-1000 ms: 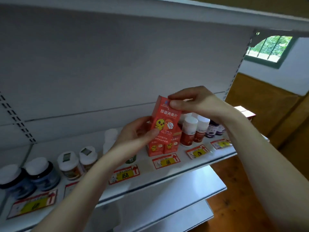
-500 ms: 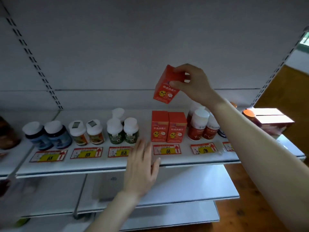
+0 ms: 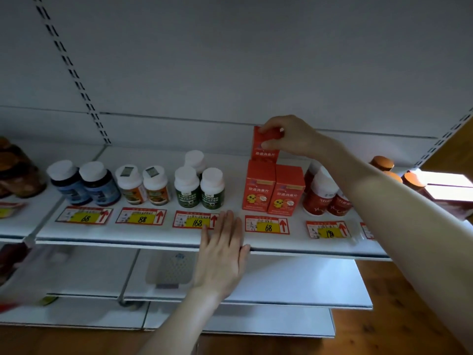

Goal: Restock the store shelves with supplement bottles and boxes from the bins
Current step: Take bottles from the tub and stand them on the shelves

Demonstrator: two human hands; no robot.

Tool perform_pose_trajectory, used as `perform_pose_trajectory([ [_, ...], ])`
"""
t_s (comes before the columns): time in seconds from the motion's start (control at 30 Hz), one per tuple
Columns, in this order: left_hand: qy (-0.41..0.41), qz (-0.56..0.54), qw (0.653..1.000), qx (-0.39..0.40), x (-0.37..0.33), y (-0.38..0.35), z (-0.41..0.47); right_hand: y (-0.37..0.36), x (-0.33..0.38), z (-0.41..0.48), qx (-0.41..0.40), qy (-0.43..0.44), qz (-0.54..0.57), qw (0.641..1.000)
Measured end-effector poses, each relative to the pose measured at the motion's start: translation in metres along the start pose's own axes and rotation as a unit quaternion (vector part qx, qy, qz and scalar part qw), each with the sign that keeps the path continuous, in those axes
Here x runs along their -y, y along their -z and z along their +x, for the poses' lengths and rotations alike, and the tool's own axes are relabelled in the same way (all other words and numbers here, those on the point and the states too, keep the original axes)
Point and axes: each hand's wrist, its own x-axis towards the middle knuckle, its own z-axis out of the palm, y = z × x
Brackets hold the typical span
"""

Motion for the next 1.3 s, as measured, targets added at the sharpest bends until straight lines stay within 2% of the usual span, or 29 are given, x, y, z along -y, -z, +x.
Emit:
perform_pose_trajectory([
  [0.23,0.001,-0.002,1.0,0.002,-0.001,-0.001,0.0,-0.012,-0.007,0.002,0.046,-0.012,0.002,0.999],
  [0.8,0.002,0.01,1.0,-0.013,-0.001,-0.003,0.0,-0.022,-0.009,-0.003,0.071,-0.042,-0.026,0.996],
  [0.93,-0.005,0.015,0.999,-0.031,0.0,-0.001,0.0,-0.026,-0.002,-0.004,0.017,-0.033,-0.068,0.997],
  [1.07,-0.046,0.013,0.996,-0.076,0.004,0.01,-0.007,-0.032,0.019,-0.009,-0.07,0.006,-0.035,0.997],
  [1.3,-0.057,0.006,0.992,-0.115,0.032,0.049,-0.043,-0.069,0.092,-0.002,-0.07,0.092,0.007,0.993],
])
